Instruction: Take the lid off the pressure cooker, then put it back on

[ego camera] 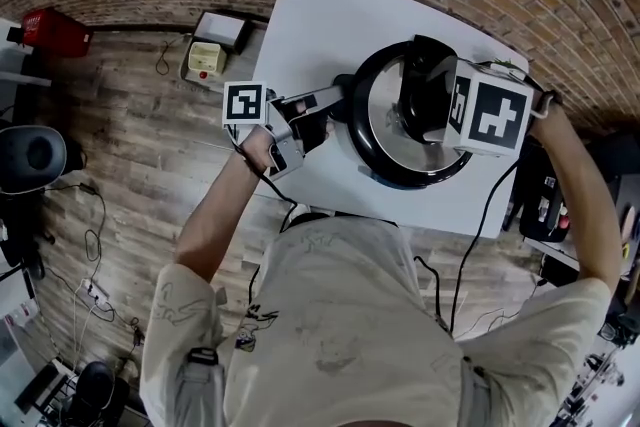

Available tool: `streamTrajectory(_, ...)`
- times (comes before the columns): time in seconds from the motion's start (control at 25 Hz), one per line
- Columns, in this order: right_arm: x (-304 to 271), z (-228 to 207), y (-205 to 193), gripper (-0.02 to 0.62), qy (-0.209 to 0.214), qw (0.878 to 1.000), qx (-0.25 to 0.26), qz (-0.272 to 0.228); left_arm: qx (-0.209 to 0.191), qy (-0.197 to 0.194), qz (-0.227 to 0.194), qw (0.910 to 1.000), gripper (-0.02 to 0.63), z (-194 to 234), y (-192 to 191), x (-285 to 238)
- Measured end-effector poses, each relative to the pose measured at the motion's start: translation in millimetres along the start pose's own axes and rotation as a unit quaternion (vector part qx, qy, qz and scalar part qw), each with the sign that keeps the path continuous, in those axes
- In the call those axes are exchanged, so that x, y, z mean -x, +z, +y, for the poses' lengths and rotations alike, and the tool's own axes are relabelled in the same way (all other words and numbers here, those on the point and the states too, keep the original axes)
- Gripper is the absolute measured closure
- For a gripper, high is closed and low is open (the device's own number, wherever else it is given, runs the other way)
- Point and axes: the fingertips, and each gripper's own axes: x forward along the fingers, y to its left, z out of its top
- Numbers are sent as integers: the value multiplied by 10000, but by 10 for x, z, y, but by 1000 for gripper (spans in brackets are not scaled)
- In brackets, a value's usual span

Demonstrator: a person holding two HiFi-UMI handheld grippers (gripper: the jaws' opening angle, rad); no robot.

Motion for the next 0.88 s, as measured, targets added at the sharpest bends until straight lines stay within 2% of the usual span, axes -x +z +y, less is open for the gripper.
streamTrajectory(0.32,2,-9,1,288,-18,9999,-110,51,-16,44,-41,10000,537,-1,11,3)
streamTrajectory(0.52,-3,-43,31,282,-95,9997,70,-225,-142,12,-99,9998,534,0,13,7)
streamTrajectory(0.6,4,-39,24,265,-157,9995,95,-270,-300,87,-162,9994,527,7,29,20)
streamTrajectory(0.68,8,-53,14,222,-238,9992,77,-310,-500,306,-315,9978,489,48,81,65)
streamTrajectory(0.76,38,-49,15,219,-310,9985,-22,-461,-675,552,-500,9949,448,84,143,134)
streamTrajectory(0.88,137,-24,48,213,-532,9937,-234,-954,-1321,821,-684,9855,431,15,232,208)
